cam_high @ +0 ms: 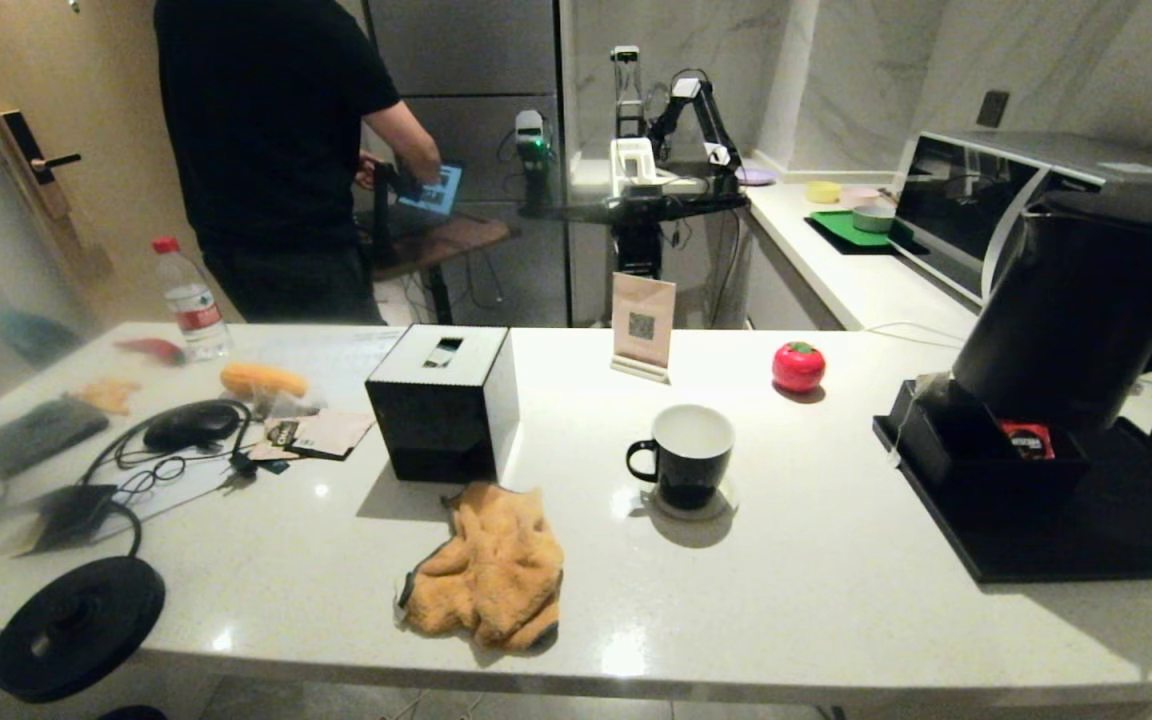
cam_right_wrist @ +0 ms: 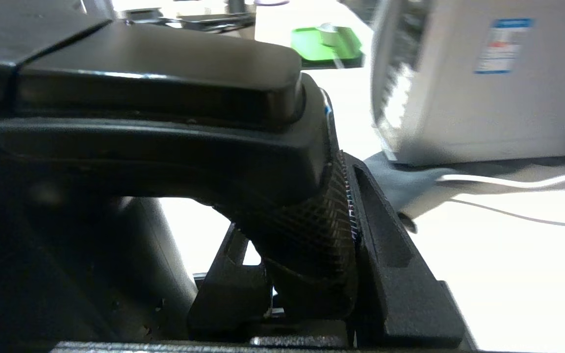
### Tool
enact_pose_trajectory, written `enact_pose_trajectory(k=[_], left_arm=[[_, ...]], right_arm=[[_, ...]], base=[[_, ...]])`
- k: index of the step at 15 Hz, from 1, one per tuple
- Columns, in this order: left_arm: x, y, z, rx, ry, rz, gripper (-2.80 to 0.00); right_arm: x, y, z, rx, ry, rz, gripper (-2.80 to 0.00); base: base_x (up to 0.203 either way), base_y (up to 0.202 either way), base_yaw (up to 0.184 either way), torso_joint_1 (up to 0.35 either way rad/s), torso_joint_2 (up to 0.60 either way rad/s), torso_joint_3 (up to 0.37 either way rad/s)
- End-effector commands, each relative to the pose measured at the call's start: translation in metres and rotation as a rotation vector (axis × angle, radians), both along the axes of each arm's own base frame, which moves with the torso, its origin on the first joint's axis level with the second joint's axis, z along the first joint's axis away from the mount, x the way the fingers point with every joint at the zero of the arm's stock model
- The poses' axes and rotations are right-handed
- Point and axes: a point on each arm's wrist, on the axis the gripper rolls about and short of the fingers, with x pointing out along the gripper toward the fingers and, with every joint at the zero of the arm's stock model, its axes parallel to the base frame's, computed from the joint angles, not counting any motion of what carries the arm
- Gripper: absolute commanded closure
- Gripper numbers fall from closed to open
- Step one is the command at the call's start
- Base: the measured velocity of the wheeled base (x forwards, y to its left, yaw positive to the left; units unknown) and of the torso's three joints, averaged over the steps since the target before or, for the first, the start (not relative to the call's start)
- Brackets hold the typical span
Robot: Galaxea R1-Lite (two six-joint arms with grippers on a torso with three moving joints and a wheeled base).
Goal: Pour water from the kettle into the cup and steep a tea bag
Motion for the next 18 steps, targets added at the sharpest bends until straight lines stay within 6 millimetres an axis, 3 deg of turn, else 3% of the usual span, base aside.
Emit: enact_pose_trajectory(k=[1, 6, 14, 18], left_arm=[[0.000, 0.000, 0.000, -0.001, 0.001, 0.000, 0.00], [0.000, 0.000, 0.000, -0.001, 0.001, 0.000, 0.00], [0.000, 0.000, 0.000, -0.001, 0.001, 0.000, 0.00], [0.000, 0.000, 0.000, -0.001, 0.001, 0.000, 0.00]], right_arm=[[-0.007, 0.019, 0.008, -0.007, -0.018, 0.016, 0.00], [-0.010, 0.046, 0.005, 0.009, 0.010, 0.030, 0.00], [-0.007, 0.109, 0.004, 0.029, 0.015, 0.010, 0.00], [-0.005, 0.128, 0.002, 0.013, 0.025, -0.004, 0.00]], base=[[0.000, 0.000, 0.000, 0.000, 0.00, 0.000], [0.000, 0.000, 0.000, 0.000, 0.00, 0.000], [0.000, 0.000, 0.000, 0.000, 0.00, 0.000], [0.000, 0.000, 0.000, 0.000, 0.00, 0.000]])
